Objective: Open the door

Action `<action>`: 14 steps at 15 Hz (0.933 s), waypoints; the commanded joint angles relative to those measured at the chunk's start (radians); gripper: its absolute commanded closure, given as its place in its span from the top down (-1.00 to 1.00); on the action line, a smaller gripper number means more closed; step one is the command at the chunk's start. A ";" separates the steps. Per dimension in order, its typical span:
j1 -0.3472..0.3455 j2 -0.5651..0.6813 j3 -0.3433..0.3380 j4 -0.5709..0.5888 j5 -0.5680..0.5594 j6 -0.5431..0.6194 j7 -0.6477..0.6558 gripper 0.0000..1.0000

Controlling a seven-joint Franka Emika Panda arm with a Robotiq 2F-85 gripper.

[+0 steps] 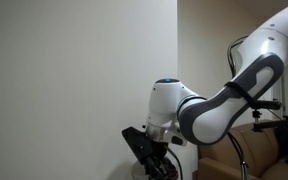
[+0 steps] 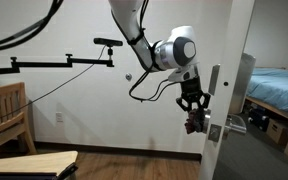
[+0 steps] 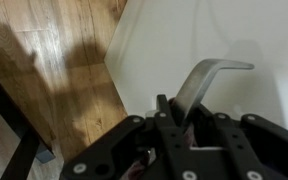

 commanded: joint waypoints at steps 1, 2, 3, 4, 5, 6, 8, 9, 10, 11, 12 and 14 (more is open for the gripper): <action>0.007 -0.001 -0.008 0.001 0.006 -0.001 -0.005 -0.52; 0.006 -0.001 -0.010 0.001 0.006 0.000 -0.005 -0.52; 0.006 0.001 -0.013 0.003 0.005 0.003 -0.005 -0.52; 0.005 0.002 -0.016 0.004 0.005 0.004 -0.006 -0.52; 0.004 0.003 -0.018 0.006 0.005 0.005 -0.007 -0.52; 0.004 0.005 -0.020 0.008 0.005 0.005 -0.008 -0.52; 0.003 0.006 -0.022 0.010 0.005 0.006 -0.009 -0.52; 0.003 0.006 -0.022 0.010 0.005 0.006 -0.009 -0.52; 0.003 0.006 -0.022 0.010 0.005 0.006 -0.009 -0.52; 0.004 0.006 -0.022 0.010 0.005 0.006 -0.009 -0.52; 0.004 0.006 -0.022 0.010 0.005 0.006 -0.009 -0.52; 0.011 0.012 -0.018 0.016 0.006 0.001 0.000 -0.77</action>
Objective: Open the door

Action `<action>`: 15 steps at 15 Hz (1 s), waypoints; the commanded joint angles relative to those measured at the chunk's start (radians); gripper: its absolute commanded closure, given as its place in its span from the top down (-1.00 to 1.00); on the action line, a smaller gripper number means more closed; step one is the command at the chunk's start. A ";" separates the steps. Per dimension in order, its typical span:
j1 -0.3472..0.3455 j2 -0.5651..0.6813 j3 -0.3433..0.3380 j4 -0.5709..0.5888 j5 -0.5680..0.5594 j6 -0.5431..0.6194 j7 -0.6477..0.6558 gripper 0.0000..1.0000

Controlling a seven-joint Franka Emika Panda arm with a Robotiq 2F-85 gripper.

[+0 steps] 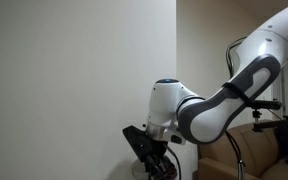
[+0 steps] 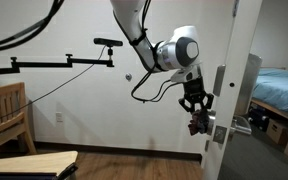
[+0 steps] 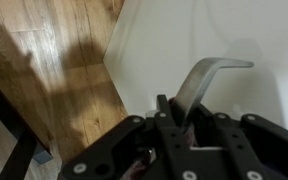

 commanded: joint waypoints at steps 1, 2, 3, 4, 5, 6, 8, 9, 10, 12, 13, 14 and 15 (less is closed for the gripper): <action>0.023 0.009 -0.006 0.011 -0.009 -0.006 0.026 -0.77; 0.031 0.012 -0.002 0.014 -0.012 -0.012 0.026 -0.02; 0.034 0.013 0.004 0.016 -0.008 -0.014 0.019 -0.75; 0.040 0.017 0.012 0.019 -0.001 -0.015 0.014 -0.70; 0.046 0.019 0.014 0.021 -0.002 -0.016 0.013 -0.76; 0.052 0.020 0.019 0.022 -0.001 -0.024 0.017 -0.80; 0.064 0.020 0.022 0.025 -0.010 -0.042 0.035 -0.76; 0.069 0.019 0.023 0.027 -0.013 -0.049 0.047 -0.76; 0.085 0.021 0.014 0.033 -0.044 -0.067 0.084 -0.01; 0.112 0.018 0.003 0.031 -0.039 -0.065 0.061 0.13; 0.102 0.020 0.029 0.029 -0.041 -0.063 0.053 0.28; 0.109 0.021 0.038 0.026 -0.041 -0.059 0.039 0.39; 0.114 0.022 0.049 0.025 -0.041 -0.057 0.017 0.53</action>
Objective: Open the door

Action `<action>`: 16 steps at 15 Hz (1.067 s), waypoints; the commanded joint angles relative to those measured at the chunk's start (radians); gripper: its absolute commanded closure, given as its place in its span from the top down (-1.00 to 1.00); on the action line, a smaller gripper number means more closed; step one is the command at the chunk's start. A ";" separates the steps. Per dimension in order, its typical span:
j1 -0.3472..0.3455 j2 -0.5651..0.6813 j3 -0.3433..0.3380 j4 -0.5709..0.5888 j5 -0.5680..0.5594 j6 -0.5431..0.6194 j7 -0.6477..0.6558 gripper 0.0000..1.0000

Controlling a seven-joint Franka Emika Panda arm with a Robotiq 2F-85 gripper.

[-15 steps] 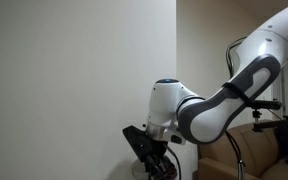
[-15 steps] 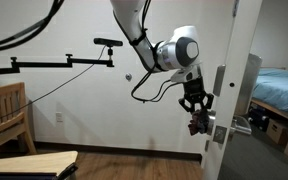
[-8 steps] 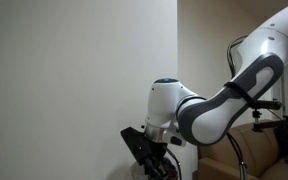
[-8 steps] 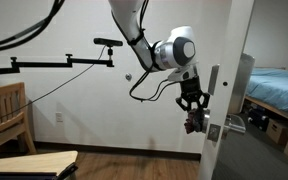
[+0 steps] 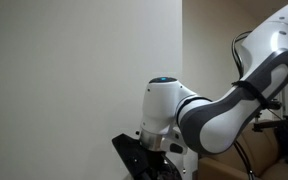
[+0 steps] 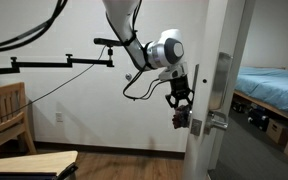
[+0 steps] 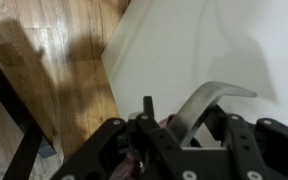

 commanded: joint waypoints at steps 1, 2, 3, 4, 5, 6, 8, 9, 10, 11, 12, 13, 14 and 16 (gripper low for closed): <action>0.020 0.018 0.044 0.019 -0.021 0.005 -0.055 0.65; 0.027 0.016 0.049 0.020 -0.035 0.012 -0.066 0.80; 0.032 0.013 0.057 0.024 -0.043 0.014 -0.084 0.91; 0.034 0.012 0.066 0.023 -0.045 0.007 -0.101 0.96; 0.047 0.014 0.061 0.029 -0.076 -0.002 -0.085 0.99; 0.048 0.013 0.067 0.029 -0.076 -0.008 -0.088 1.00; 0.050 0.018 0.071 0.034 -0.105 0.003 -0.107 1.00; 0.036 0.021 0.082 0.040 -0.092 0.029 -0.156 1.00; 0.034 0.024 0.084 0.048 -0.091 0.041 -0.171 1.00; 0.034 0.035 0.080 0.071 -0.094 0.049 -0.175 1.00; 0.037 0.038 0.082 0.079 -0.096 0.047 -0.179 1.00; 0.038 0.039 0.089 0.089 -0.092 0.038 -0.184 1.00; 0.037 0.039 0.094 0.091 -0.085 0.038 -0.189 1.00; 0.038 0.041 0.096 0.091 -0.083 0.038 -0.189 1.00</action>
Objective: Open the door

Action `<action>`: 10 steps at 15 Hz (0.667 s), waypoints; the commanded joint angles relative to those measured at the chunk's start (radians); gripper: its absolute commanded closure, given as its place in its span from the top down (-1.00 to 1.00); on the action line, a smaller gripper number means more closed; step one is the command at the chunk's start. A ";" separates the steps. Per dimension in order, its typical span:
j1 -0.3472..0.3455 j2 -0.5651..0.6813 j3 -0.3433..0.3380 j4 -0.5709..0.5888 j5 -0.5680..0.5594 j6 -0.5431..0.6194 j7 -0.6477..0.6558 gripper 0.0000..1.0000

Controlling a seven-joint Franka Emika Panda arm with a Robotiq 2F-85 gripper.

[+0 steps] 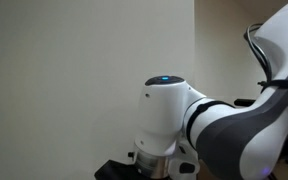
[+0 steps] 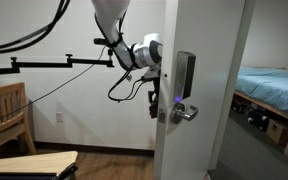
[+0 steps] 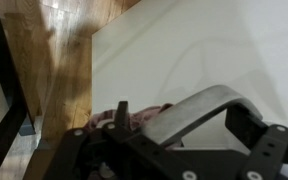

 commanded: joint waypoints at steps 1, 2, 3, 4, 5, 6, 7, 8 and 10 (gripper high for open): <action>-0.015 0.038 -0.002 0.101 -0.023 0.079 -0.080 1.00; -0.011 0.038 -0.004 0.100 -0.032 0.076 -0.075 1.00; -0.007 0.035 -0.006 0.096 -0.042 0.074 -0.066 1.00; -0.006 0.031 -0.005 0.092 -0.043 0.075 -0.064 1.00; 0.007 0.016 -0.019 0.076 -0.066 0.063 -0.005 1.00; -0.001 0.000 -0.006 0.002 -0.012 -0.005 -0.003 1.00; 0.000 0.000 -0.006 0.002 -0.018 -0.006 0.000 1.00; 0.000 0.000 -0.007 0.002 -0.021 -0.006 0.002 1.00; 0.000 0.000 -0.007 0.002 -0.022 -0.006 0.003 1.00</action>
